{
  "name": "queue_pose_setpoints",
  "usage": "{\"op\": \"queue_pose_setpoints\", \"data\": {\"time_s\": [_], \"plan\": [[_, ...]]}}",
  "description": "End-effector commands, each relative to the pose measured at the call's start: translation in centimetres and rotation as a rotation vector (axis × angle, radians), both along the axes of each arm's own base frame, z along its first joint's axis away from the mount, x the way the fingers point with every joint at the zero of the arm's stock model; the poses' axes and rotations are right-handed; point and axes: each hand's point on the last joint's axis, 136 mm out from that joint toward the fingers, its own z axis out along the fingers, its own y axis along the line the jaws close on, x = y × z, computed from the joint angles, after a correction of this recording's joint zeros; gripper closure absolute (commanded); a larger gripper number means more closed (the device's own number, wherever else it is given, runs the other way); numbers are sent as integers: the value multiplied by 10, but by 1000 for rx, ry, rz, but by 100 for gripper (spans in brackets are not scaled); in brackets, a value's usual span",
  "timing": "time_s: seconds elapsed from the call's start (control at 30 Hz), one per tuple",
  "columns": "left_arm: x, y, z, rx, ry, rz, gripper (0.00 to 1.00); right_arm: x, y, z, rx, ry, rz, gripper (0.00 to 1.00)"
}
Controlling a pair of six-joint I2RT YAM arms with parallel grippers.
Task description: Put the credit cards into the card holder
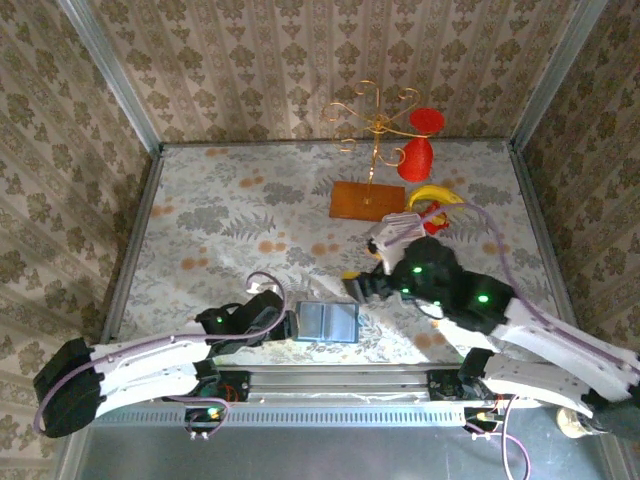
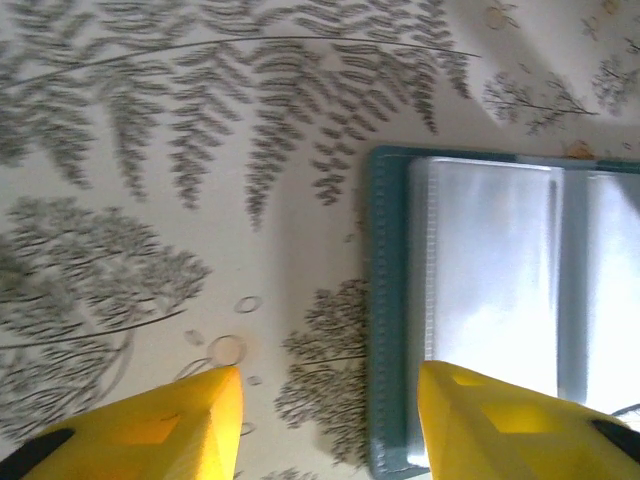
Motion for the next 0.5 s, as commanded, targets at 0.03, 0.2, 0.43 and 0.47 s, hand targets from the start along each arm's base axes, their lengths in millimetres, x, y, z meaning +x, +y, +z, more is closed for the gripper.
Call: {"op": "queue_pose_setpoints", "data": {"time_s": [0.03,0.2,0.43,0.47], "plan": [[-2,-28,7,-64,7,-106,50,1,-84,-68,-664,-150,235,14],[-5,-34,3,-65,32,-124,50,44,-135,-99,-862,-153,213,11],[-6,-29,7,-9,28,-158,48,64,-151,-135,-1009,-152,360,11],[-7,-28,7,-8,26,-157,48,64,-150,-139,-1031,-164,398,10]]}}
